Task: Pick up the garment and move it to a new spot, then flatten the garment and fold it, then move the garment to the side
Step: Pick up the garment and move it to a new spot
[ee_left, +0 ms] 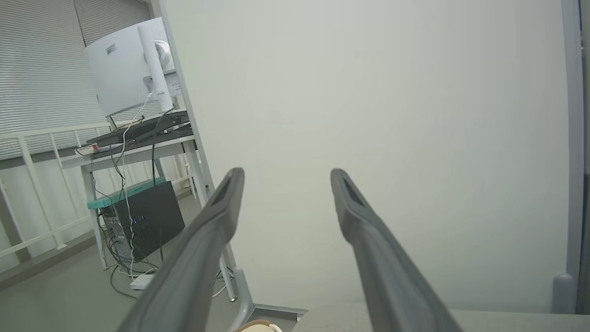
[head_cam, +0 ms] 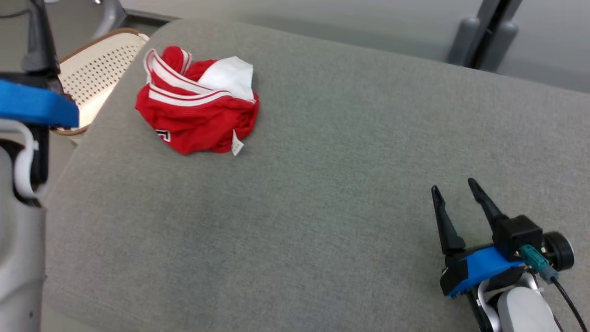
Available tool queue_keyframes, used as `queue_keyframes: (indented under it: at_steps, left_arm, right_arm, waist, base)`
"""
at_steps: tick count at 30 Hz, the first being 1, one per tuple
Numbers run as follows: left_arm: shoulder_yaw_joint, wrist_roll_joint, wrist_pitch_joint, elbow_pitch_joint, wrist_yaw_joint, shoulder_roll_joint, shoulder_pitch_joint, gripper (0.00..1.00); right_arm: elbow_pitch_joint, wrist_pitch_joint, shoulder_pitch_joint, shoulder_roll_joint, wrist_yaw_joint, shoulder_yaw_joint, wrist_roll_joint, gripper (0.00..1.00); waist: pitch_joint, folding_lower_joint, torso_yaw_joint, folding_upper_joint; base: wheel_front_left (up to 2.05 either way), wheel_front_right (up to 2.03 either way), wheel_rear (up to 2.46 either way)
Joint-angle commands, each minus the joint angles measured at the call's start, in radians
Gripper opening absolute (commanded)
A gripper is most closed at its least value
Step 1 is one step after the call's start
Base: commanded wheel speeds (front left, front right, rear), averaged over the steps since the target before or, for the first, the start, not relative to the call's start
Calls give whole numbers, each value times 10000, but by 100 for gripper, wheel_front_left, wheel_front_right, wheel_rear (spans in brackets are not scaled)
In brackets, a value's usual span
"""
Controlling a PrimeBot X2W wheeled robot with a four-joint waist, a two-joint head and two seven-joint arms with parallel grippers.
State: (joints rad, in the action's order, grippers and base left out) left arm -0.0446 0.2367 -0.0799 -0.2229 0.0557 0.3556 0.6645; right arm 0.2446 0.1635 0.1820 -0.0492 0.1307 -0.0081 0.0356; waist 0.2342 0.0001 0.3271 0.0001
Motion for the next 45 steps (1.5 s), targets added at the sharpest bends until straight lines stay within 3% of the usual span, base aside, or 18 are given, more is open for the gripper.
queue_keyframes:
  at_steps: [1,6,13,20,28,29,30,32,36,45]
  left_arm:
    - [-11,133,271,-230,117,79,494,100]
    - [-538,568,1526,-1524,512,166,1702,100]
    - [-2190,1259,3070,-3447,760,331,2116,100]
    - [-4234,3566,4092,-3360,747,1005,2201,100]
    - [-5424,4739,4835,-3537,750,1738,2221,100]
    - [-5525,4809,4864,-3623,750,1800,2221,97]
    - [-5633,4854,4870,-3715,750,1871,2223,45]
    - [-5798,4954,4870,-3883,751,1940,2241,0]
    - [-6128,5001,4774,-4074,749,2140,2347,0]
    - [-6084,4396,3063,-4366,690,2695,2861,0]
  right_arm:
    - [-198,-103,183,-23,1,2,142,100]
    - [-755,-449,501,-22,1,51,443,100]
    - [-1275,-713,656,-24,1,80,693,100]
    - [-1614,-814,647,-22,1,-117,856,100]
    - [-1645,-826,690,-24,1,-82,791,100]
    - [-1635,-823,718,-24,1,-65,770,100]
    - [-1620,-812,744,-24,1,-44,751,100]
    - [-1585,-785,787,-24,1,-24,734,100]
    - [-1432,-717,735,-24,1,-12,692,100]
    - [-977,-367,684,-22,1,-60,445,100]
  waist:
    - [263,-1,-132,-1]
    - [1120,-1,-669,-1]
    - [2003,-1,-1256,-1]
    - [2609,-1,-1527,-1]
    - [2946,-1,-1619,-1]
    - [2974,-1,-1627,-1]
    - [2994,-1,-1633,-1]
    - [3019,-1,-1644,-1]
    - [2934,-1,-1634,-1]
    - [2014,-1,-1574,-1]
  base:
    - [0,0,0]
    - [0,0,0]
    - [0,0,0]
    - [0,0,0]
    - [0,0,0]
    - [0,0,0]
    - [0,0,0]
    - [0,0,0]
    - [0,0,0]
    - [0,0,0]
